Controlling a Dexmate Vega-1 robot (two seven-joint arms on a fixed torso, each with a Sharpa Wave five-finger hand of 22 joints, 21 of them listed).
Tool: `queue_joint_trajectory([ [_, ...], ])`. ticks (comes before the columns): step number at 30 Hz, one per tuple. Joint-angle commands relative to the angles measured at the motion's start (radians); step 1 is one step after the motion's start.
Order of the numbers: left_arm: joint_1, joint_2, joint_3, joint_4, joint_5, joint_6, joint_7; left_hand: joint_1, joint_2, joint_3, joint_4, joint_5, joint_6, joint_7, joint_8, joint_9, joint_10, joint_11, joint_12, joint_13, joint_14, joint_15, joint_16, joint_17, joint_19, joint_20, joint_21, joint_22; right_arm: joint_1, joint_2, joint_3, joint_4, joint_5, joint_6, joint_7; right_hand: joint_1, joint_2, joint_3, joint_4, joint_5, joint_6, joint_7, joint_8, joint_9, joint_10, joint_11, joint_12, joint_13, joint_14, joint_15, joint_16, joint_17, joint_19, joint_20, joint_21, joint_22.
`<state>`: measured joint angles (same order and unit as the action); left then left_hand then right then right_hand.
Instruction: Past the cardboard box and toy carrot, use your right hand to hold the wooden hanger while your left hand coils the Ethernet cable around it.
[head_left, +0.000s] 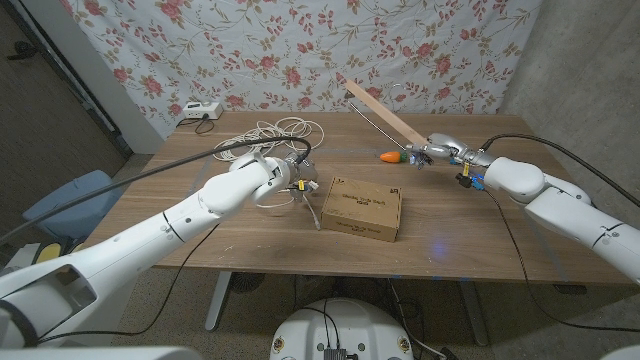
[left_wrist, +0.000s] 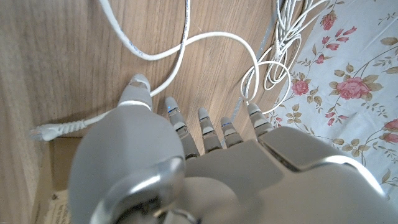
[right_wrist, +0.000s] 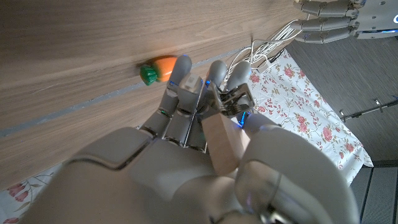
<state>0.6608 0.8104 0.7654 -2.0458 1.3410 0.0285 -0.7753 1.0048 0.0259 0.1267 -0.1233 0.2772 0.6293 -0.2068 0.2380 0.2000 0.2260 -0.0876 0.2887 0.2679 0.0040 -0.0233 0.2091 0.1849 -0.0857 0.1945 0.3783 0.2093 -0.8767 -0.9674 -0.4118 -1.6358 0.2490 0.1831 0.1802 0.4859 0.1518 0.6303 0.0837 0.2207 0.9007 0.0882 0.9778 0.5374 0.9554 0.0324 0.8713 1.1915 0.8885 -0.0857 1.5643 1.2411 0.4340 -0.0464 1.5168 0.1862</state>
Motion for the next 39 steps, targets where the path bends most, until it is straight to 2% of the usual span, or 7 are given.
queue_joint_trajectory([
  [1,0.008,-0.007,0.013,0.029,0.034,-0.014,0.026,0.018,0.006,0.0,-0.01,-0.005,0.02,0.01,0.005,0.003,0.012,-0.001,0.006,0.001,0.021,-0.005,0.01,0.0,0.018,0.001,0.009,0.0,-0.002,-0.005,0.003,-0.004,-0.009,-0.003,-0.003,-0.024,0.029,0.008,-0.001,-0.002,0.004,0.006,0.012,0.002,0.011,0.002,0.481,-0.008,-0.025,-0.051,0.006,0.0,-0.003,-0.001,0.005,0.001],
  [8,0.019,-0.001,0.019,0.046,0.048,-0.017,0.081,0.033,0.019,0.003,-0.012,-0.017,0.077,0.018,0.017,0.003,0.053,-0.009,0.018,0.001,0.071,-0.017,0.022,0.001,0.032,0.0,0.011,-0.002,0.009,-0.001,-0.004,-0.001,-0.019,-0.006,0.0,-0.026,0.03,0.011,-0.002,-0.003,0.004,0.006,0.016,-0.006,0.009,0.002,0.478,-0.01,-0.021,-0.05,0.007,0.0,-0.002,0.0,0.006,0.001],
  [15,0.05,0.018,0.01,0.056,0.065,0.0,0.218,0.084,0.092,0.039,-0.018,-0.055,0.294,0.053,0.062,-0.001,0.373,-0.053,0.125,0.017,0.304,-0.123,0.104,0.024,0.133,-0.057,0.052,0.003,0.016,0.0,-0.007,-0.006,-0.026,-0.02,-0.002,-0.028,0.03,0.012,-0.003,-0.003,0.001,0.007,0.02,-0.007,0.008,0.003,0.477,-0.008,-0.023,-0.052,0.006,0.0,-0.004,-0.001,0.005,0.001],
  [18,0.053,0.019,0.009,0.061,0.067,0.002,0.232,0.103,0.113,0.057,-0.022,-0.064,0.35,0.067,0.078,0.001,0.437,-0.066,0.144,0.026,0.393,-0.159,0.139,0.035,0.179,-0.078,0.077,0.007,0.018,-0.001,-0.007,-0.011,-0.029,-0.023,-0.003,-0.028,0.03,0.013,-0.003,-0.003,0.0,0.008,0.022,-0.008,0.003,0.001,0.479,-0.001,-0.024,-0.054,0.006,0.0,-0.004,-0.002,0.006,0.001],
  [21,0.058,0.024,0.007,0.07,0.068,0.004,0.264,0.116,0.137,0.067,-0.015,-0.071,0.441,0.108,0.108,0.0,0.548,-0.077,0.184,0.039,0.495,-0.188,0.209,0.078,0.219,-0.093,0.11,0.019,0.02,0.0,-0.008,-0.014,-0.03,-0.028,-0.003,-0.03,0.03,0.013,-0.004,-0.004,-0.002,0.009,0.027,-0.008,0.008,0.001,0.469,-0.017,-0.024,-0.053,0.005,0.0,-0.004,0.0,0.006,0.001],
  [30,0.104,0.033,-0.033,0.074,0.067,0.077,0.454,0.092,0.154,0.099,0.042,-0.021,0.386,0.097,0.11,0.017,0.756,-0.108,0.243,0.059,0.741,-0.197,0.291,0.125,0.329,-0.121,0.224,0.072,0.036,0.003,-0.015,-0.025,-0.04,-0.048,0.0,-0.032,0.03,0.015,-0.005,-0.004,-0.003,0.007,0.031,-0.016,0.008,0.001,0.471,-0.009,-0.023,-0.055,0.006,0.0,-0.004,-0.001,0.006,0.001],
  [39,0.181,-0.002,-0.125,0.062,-0.016,0.226,0.76,0.118,0.13,0.112,0.037,0.025,0.435,0.12,0.121,0.004,0.834,-0.101,0.269,0.087,0.78,-0.203,0.27,0.125,0.332,-0.137,0.259,0.088,0.053,0.01,-0.018,-0.03,-0.039,-0.067,0.004,-0.034,0.03,0.017,-0.005,-0.004,-0.012,0.008,0.04,-0.012,0.009,0.002,0.471,-0.008,-0.026,-0.054,0.005,0.0,-0.008,-0.001,0.006,0.001],
])
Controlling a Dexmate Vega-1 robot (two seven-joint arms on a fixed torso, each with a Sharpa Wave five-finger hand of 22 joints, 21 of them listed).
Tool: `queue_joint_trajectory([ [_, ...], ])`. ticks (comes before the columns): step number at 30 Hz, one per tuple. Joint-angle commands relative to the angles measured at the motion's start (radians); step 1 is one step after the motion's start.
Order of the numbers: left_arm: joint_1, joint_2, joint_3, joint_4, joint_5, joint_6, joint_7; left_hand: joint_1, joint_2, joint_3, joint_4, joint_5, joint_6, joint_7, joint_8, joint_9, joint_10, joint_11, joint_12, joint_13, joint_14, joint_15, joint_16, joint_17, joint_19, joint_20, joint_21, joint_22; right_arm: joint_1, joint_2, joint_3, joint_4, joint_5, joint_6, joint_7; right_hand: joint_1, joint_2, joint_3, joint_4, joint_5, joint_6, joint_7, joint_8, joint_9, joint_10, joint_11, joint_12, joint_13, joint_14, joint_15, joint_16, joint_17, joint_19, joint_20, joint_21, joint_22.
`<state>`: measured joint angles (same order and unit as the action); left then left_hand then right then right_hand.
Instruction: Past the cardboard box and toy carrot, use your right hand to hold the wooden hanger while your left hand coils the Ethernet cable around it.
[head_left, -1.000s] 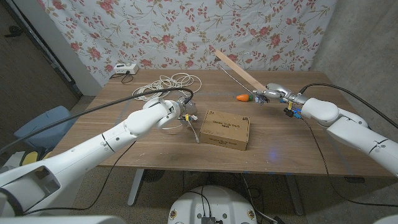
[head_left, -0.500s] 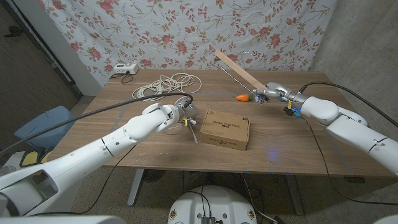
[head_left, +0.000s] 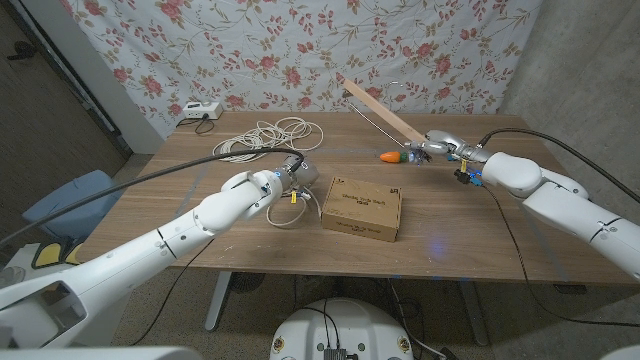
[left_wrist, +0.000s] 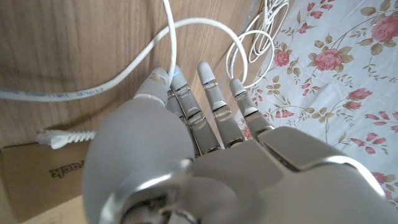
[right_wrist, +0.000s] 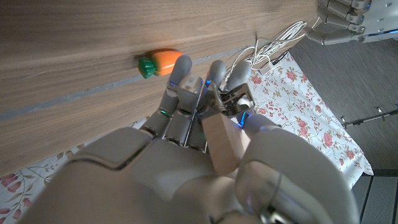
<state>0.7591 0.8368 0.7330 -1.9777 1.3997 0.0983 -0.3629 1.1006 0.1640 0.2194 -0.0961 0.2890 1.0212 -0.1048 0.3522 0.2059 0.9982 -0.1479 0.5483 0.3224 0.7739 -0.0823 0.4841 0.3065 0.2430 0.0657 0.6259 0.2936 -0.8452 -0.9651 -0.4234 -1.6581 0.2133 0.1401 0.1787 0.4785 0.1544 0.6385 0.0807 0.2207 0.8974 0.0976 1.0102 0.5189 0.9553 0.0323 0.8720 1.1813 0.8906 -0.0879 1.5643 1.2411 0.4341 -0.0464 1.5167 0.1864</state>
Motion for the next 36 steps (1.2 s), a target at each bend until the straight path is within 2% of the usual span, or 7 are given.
queue_joint_trajectory([
  [1,0.081,-0.028,-0.091,-0.006,-0.076,0.158,0.35,0.023,-0.008,0.019,0.009,0.014,0.043,0.018,0.007,-0.002,0.064,-0.041,0.01,0.033,0.011,-0.144,-0.006,0.003,0.003,-0.009,0.012,0.004,0.022,0.008,-0.007,-0.008,-0.003,-0.024,0.006,-0.027,0.028,0.009,-0.002,-0.004,-0.009,-0.002,0.007,0.004,0.006,0.0,0.471,0.007,-0.029,-0.053,0.005,0.0,-0.008,-0.002,0.006,0.001],
  [6,0.093,-0.048,-0.117,-0.016,-0.099,0.214,0.444,0.025,-0.011,0.019,0.009,0.018,0.044,0.015,0.006,-0.002,0.065,-0.042,0.011,0.037,0.012,-0.143,-0.01,0.003,0.003,-0.01,0.015,0.005,0.034,0.014,-0.011,-0.003,-0.006,-0.027,0.009,-0.028,0.029,0.01,-0.001,-0.004,-0.014,-0.001,0.011,0.008,0.002,0.001,0.473,0.012,-0.032,-0.052,0.004,0.0,-0.011,-0.001,0.005,0.001],
  [8,0.095,-0.06,-0.13,-0.02,-0.114,0.234,0.494,0.023,-0.012,0.017,0.012,0.023,0.044,0.006,0.008,0.001,0.067,-0.047,0.012,0.042,0.015,-0.143,-0.013,0.004,0.008,-0.014,0.021,0.007,0.037,0.015,-0.012,-0.004,-0.008,-0.028,0.007,-0.029,0.03,0.011,0.0,-0.004,-0.016,0.0,0.012,0.009,-0.001,0.004,0.475,0.016,-0.033,-0.052,0.004,0.0,-0.01,-0.001,0.006,0.001],
  [16,0.08,-0.098,-0.159,-0.012,-0.209,0.247,0.636,0.021,-0.014,0.014,0.018,0.039,0.045,-0.003,0.014,0.01,0.082,-0.054,0.02,0.057,0.035,-0.146,-0.014,0.01,0.016,-0.022,0.035,0.013,0.031,0.01,-0.01,-0.009,-0.017,-0.015,0.0,-0.032,0.03,0.013,0.004,-0.003,-0.021,0.0,0.016,0.009,0.0,0.0,0.474,0.013,-0.034,-0.053,0.005,0.0,-0.011,-0.001,0.007,0.001],
  [23,0.026,-0.14,-0.148,0.023,-0.281,0.218,0.73,0.023,-0.018,0.011,0.019,0.05,0.056,0.003,0.021,0.015,0.085,-0.054,0.022,0.067,0.044,-0.146,-0.017,0.013,0.021,-0.03,0.046,0.018,0.026,0.01,-0.01,-0.02,-0.036,0.012,-0.011,-0.034,0.03,0.014,0.006,-0.002,-0.021,0.0,0.019,0.007,0.0,0.0,0.475,0.013,-0.034,-0.054,0.005,0.0,-0.01,-0.001,0.008,0.001],
  [30,-0.045,-0.181,-0.134,0.059,-0.355,0.176,0.778,0.024,-0.023,0.009,0.018,0.055,0.058,0.003,0.022,0.016,0.085,-0.054,0.022,0.074,0.046,-0.146,-0.021,0.015,0.02,-0.03,0.051,0.021,0.023,0.02,-0.007,-0.02,-0.049,0.045,-0.022,-0.035,0.03,0.015,0.007,-0.002,-0.021,0.0,0.023,0.007,-0.002,0.0,0.476,0.016,-0.035,-0.053,0.005,0.0,-0.011,-0.001,0.008,0.001],
  [36,-0.087,-0.194,-0.124,0.073,-0.382,0.161,0.802,0.027,-0.024,0.007,0.018,0.062,0.059,0.0,0.024,0.018,0.086,-0.054,0.023,0.08,0.05,-0.147,-0.023,0.018,0.025,-0.033,0.059,0.024,0.018,0.028,0.002,-0.009,-0.04,0.061,-0.031,-0.037,0.03,0.017,0.008,-0.002,-0.023,-0.002,0.027,0.005,0.006,0.0,0.468,-0.001,-0.033,-0.054,0.006,0.0,-0.012,-0.003,0.008,0.001],
])
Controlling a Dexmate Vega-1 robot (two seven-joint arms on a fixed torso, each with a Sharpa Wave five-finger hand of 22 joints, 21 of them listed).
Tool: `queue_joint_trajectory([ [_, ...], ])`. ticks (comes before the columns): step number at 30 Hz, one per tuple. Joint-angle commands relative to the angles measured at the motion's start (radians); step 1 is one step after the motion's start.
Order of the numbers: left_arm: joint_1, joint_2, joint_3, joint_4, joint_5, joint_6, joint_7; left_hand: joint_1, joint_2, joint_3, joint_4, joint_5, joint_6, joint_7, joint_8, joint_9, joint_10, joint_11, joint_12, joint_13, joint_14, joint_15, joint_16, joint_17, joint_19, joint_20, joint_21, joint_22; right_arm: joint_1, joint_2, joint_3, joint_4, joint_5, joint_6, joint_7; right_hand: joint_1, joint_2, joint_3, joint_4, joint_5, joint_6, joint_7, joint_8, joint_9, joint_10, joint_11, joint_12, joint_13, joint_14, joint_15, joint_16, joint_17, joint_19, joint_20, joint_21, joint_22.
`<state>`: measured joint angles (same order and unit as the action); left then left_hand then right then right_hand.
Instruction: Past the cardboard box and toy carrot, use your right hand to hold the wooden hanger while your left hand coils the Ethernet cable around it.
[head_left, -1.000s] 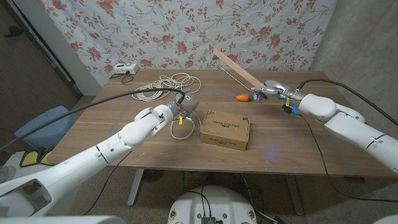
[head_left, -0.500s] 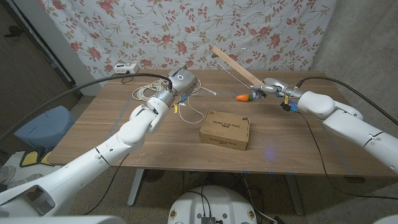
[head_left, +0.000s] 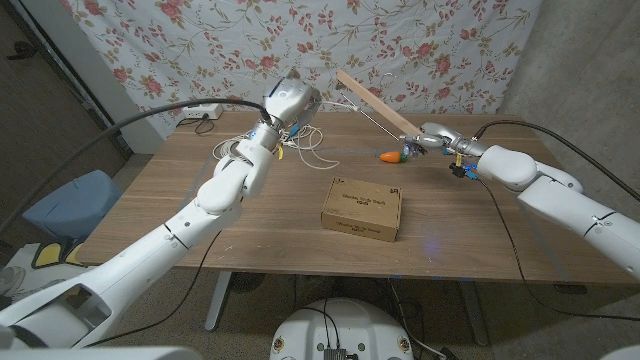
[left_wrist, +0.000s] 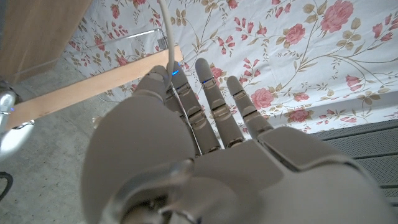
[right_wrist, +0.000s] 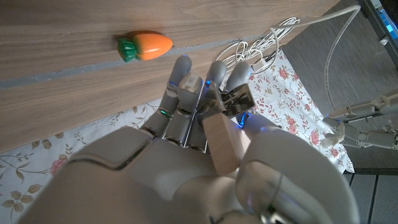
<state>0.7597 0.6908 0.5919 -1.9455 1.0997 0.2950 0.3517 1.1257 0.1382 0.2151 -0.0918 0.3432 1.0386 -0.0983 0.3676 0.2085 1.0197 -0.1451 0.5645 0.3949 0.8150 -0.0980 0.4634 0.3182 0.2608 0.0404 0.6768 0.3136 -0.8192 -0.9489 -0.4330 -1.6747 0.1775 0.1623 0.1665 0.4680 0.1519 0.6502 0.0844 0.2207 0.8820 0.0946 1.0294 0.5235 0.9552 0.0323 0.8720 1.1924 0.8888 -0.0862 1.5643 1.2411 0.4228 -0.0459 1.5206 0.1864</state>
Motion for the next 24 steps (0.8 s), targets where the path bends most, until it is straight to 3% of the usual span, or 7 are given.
queue_joint_trajectory([
  [1,-0.09,-0.05,0.02,0.042,-0.076,-0.028,0.096,0.002,0.001,0.011,0.013,0.009,0.042,-0.005,0.009,0.015,0.065,-0.056,0.007,0.009,0.01,-0.131,-0.003,0.006,0.007,-0.007,0.009,0.005,-0.009,0.013,0.014,0.011,0.0,0.041,-0.02,-0.027,0.032,0.005,0.004,-0.002,-0.007,0.002,0.008,-0.001,0.001,0.0,0.471,-0.005,-0.033,-0.055,0.005,0.0,0.001,-0.003,0.005,0.001],
  [17,-0.101,-0.087,0.017,0.046,-0.073,0.08,0.172,0.007,-0.001,0.007,0.014,0.023,0.047,0.002,0.007,0.011,0.07,-0.057,0.008,0.025,0.02,-0.131,-0.009,0.013,0.013,-0.009,0.027,0.013,-0.002,0.028,0.025,0.05,0.013,0.069,-0.022,-0.03,0.031,0.008,0.005,-0.002,-0.01,0.001,0.017,-0.007,0.0,0.0,0.48,0.007,-0.033,-0.054,0.006,0.0,0.002,-0.001,0.006,0.001],
  [24,-0.082,-0.118,0.011,0.042,-0.041,0.22,0.158,0.01,-0.002,0.006,0.014,0.029,0.049,0.004,0.007,0.01,0.073,-0.057,0.009,0.031,0.024,-0.131,-0.011,0.016,0.011,-0.007,0.033,0.016,-0.016,0.036,0.051,0.078,0.062,0.101,-0.028,-0.031,0.032,0.009,0.005,-0.003,-0.01,0.002,0.02,-0.014,0.001,0.0,0.48,0.005,-0.031,-0.053,0.006,0.0,0.002,-0.003,0.006,0.001],
])
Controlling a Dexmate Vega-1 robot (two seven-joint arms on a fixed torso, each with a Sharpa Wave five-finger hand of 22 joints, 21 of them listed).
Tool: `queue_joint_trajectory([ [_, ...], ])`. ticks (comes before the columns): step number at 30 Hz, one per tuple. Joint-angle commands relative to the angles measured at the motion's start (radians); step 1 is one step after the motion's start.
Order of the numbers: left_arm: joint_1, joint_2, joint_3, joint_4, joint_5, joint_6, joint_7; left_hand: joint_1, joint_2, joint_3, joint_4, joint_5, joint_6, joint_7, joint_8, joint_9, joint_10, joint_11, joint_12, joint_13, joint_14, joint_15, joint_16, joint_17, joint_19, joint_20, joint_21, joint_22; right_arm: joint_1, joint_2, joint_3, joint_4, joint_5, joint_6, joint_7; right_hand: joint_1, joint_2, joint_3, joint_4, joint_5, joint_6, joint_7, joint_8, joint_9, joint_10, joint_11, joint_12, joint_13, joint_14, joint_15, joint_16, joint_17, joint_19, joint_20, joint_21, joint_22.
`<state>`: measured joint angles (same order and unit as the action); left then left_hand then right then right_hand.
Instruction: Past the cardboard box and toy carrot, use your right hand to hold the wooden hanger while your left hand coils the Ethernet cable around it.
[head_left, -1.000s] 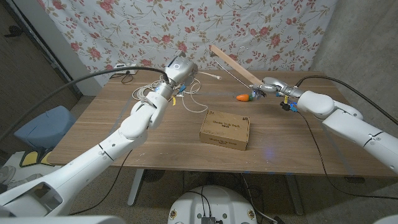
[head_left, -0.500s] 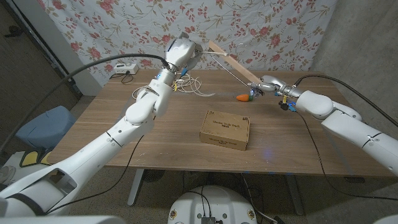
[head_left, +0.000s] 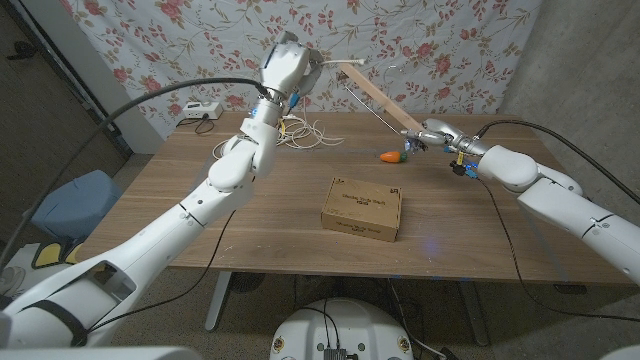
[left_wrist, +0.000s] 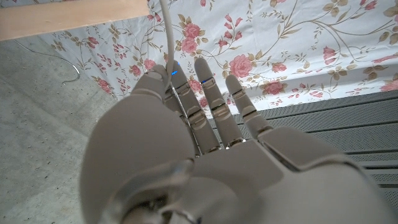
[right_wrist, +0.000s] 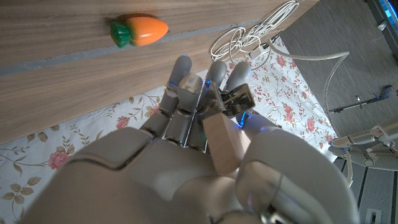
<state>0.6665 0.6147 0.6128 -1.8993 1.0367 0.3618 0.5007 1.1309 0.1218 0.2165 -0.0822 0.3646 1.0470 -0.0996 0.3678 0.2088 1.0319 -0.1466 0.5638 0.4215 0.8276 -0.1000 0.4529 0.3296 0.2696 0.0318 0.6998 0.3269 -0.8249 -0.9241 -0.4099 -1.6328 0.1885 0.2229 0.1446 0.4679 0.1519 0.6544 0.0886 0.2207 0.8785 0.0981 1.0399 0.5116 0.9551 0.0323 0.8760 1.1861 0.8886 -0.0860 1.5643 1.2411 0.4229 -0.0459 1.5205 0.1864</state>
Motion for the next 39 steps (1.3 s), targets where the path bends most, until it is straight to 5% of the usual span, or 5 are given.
queue_joint_trajectory([
  [1,0.013,-0.046,-0.011,-0.002,0.022,0.167,0.013,0.005,0.014,0.004,0.004,0.008,0.041,0.006,0.007,0.01,0.061,-0.055,0.009,0.005,0.012,-0.129,0.0,0.005,0.002,0.004,0.01,0.004,-0.012,0.013,0.032,0.039,0.057,0.044,-0.008,-0.032,0.032,0.005,0.001,-0.003,-0.007,-0.002,0.011,0.0,0.001,0.0,0.475,0.009,-0.031,-0.055,0.006,0.0,0.002,-0.002,0.006,0.001],
  [14,0.03,-0.092,-0.061,0.006,-0.098,0.28,0.052,0.011,0.014,-0.002,0.004,0.017,0.038,0.023,0.005,0.013,0.061,-0.042,0.008,0.021,0.023,-0.126,-0.002,0.015,0.019,0.022,0.035,0.013,-0.089,0.025,0.099,0.047,0.103,0.142,-0.079,-0.034,0.032,0.006,0.001,-0.003,-0.008,-0.003,0.019,-0.002,0.001,0.0,0.478,0.01,-0.029,-0.054,0.007,0.0,0.002,-0.004,0.006,0.001],
  [22,0.008,-0.13,-0.102,0.04,-0.242,0.292,0.093,0.028,0.015,-0.002,-0.004,0.025,0.032,0.042,0.004,0.02,0.059,-0.031,0.007,0.035,0.038,-0.129,-0.003,0.023,0.063,0.039,0.07,0.025,-0.153,0.003,0.125,-0.023,0.027,0.192,-0.138,-0.036,0.032,0.006,0.001,-0.003,-0.007,-0.002,0.025,-0.005,0.006,0.0,0.479,0.004,-0.028,-0.055,0.008,0.0,0.002,-0.006,0.008,0.002],
  [39,-0.111,-0.192,-0.131,0.198,-0.588,0.175,0.115,0.043,0.014,-0.006,-0.009,0.036,0.03,0.059,0.002,0.026,0.063,-0.025,0.011,0.059,0.061,-0.126,-0.022,0.024,0.095,0.038,0.122,0.049,-0.143,-0.013,0.081,-0.118,-0.156,0.211,-0.104,-0.04,0.031,0.007,0.0,-0.004,-0.003,-0.003,0.036,-0.012,0.002,0.001,0.495,0.018,-0.027,-0.053,0.008,0.0,0.005,-0.008,0.008,0.001],
])
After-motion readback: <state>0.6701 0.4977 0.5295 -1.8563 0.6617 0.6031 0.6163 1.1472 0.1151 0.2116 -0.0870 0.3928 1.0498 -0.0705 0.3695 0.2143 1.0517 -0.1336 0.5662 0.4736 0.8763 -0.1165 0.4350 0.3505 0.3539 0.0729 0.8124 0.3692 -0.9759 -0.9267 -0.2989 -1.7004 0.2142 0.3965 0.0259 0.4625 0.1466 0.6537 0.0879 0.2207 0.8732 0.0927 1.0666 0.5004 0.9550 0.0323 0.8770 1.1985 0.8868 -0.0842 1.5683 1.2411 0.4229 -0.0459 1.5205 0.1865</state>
